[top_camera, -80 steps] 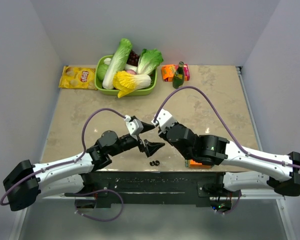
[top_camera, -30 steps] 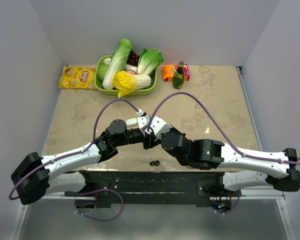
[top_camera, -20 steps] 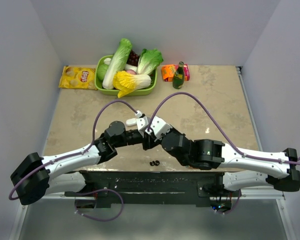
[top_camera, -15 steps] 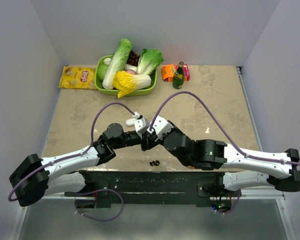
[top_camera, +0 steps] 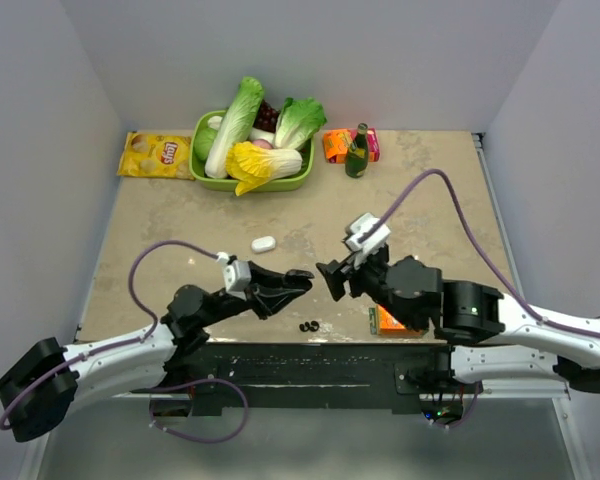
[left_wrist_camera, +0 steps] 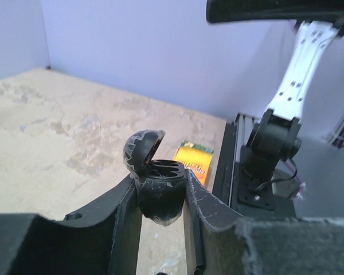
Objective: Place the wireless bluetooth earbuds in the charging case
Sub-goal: Adjust the charging case.
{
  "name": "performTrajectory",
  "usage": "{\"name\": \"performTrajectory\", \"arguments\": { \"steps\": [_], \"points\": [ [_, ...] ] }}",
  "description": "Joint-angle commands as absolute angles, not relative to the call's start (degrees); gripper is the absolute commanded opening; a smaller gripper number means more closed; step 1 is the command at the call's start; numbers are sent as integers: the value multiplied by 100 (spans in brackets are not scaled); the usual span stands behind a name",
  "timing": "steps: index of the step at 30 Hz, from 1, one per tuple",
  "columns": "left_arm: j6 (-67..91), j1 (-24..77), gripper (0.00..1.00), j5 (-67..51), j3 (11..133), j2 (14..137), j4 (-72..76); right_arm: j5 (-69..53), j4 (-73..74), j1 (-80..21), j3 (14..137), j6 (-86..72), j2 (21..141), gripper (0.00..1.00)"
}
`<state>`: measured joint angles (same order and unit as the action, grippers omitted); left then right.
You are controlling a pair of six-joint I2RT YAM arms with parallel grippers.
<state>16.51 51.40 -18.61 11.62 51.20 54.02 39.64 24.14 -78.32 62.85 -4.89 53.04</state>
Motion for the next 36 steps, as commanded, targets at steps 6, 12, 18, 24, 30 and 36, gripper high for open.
{"name": "performTrajectory", "arguments": {
  "steps": [6, 12, 18, 24, 30, 36],
  "points": [
    [2451, 5106, 0, -1916, -281, 4816, 9368, 2060, 1188, -7796, 5397, -1230, 4245, 81],
    [2768, 5106, 0, -2425, -229, 5089, 9896, 1127, 747, -7796, 5221, -1301, 4394, 85],
    [2812, 5106, 0, -2558, -79, 4984, 9712, 1063, 949, -7796, 5353, -1108, 4834, 81],
    [2830, 5106, 0, -2680, -53, 4826, 9501, 1256, 1072, -7796, 5370, -993, 5097, 64],
    [2856, 5106, 0, -2760, 97, 4808, 9457, 1310, 1116, -7805, 5414, -932, 5256, 50],
    [2865, 5106, 0, -2769, 123, 4746, 9404, 1380, 1195, -7805, 5467, -896, 5379, 42]
  ]
}}
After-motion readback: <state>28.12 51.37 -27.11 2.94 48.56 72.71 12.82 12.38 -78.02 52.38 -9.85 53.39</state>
